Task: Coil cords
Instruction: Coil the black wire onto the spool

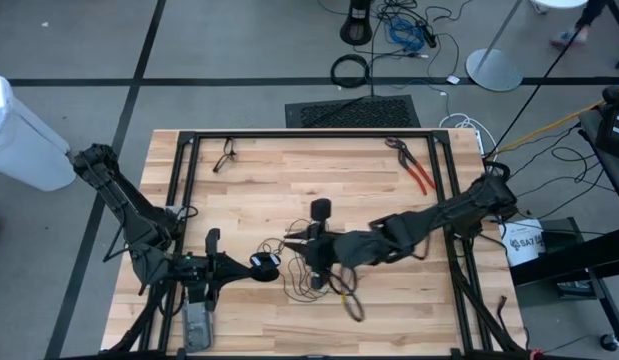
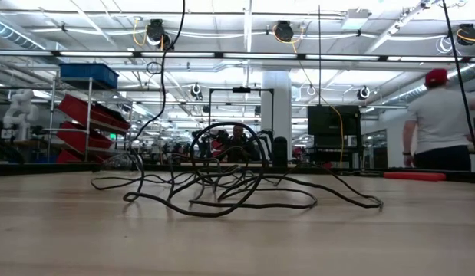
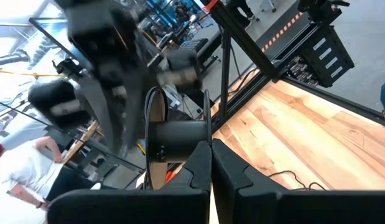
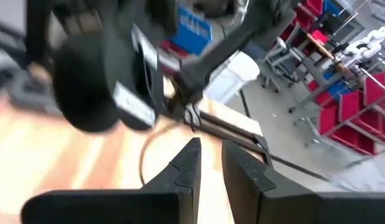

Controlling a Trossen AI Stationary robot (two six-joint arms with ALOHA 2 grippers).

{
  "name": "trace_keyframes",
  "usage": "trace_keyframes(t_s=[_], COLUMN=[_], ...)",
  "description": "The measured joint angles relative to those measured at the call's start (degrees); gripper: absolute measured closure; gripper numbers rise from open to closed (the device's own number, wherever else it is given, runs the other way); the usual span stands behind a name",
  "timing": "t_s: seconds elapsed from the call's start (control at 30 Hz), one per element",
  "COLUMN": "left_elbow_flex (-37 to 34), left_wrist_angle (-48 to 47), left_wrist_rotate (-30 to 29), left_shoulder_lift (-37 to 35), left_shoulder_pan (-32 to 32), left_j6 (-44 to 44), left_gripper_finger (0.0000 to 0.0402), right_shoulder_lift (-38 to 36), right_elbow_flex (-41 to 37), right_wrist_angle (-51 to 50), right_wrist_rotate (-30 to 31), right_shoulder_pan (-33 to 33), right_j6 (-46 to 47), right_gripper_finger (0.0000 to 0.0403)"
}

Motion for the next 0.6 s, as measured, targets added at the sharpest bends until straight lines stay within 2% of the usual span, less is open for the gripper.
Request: trace_keyframes(t_s=[0.07,0.17,0.3,0.6], left_elbow_flex=[0.0,0.0,0.0,0.0], left_wrist_angle=[0.1,0.2,0.2,0.2], left_wrist_rotate=[0.1,0.7,0.7,0.7], left_shoulder_lift=[0.0,0.0,0.0,0.0], left_shoulder_pan=[0.0,0.0,-0.5,-1.2], left_j6=[0.0,0.0,-0.4,-0.1], left_gripper_finger=[0.0400,0.0400,0.0400,0.0400], right_shoulder_lift=[1.4,3.3,4.2,4.4], right_elbow_flex=[0.0,-0.1,-0.1,-0.1], right_wrist_angle=[0.0,1.0,1.4,3.7], right_wrist_rotate=[1.6,7.3,7.7,8.1], right_shoulder_pan=[-0.3,-0.4,0.1,2.9], right_j6=[-2.3,-4.5,-5.0,-7.2], right_gripper_finger=[0.0350,0.0343,0.0314,0.0220])
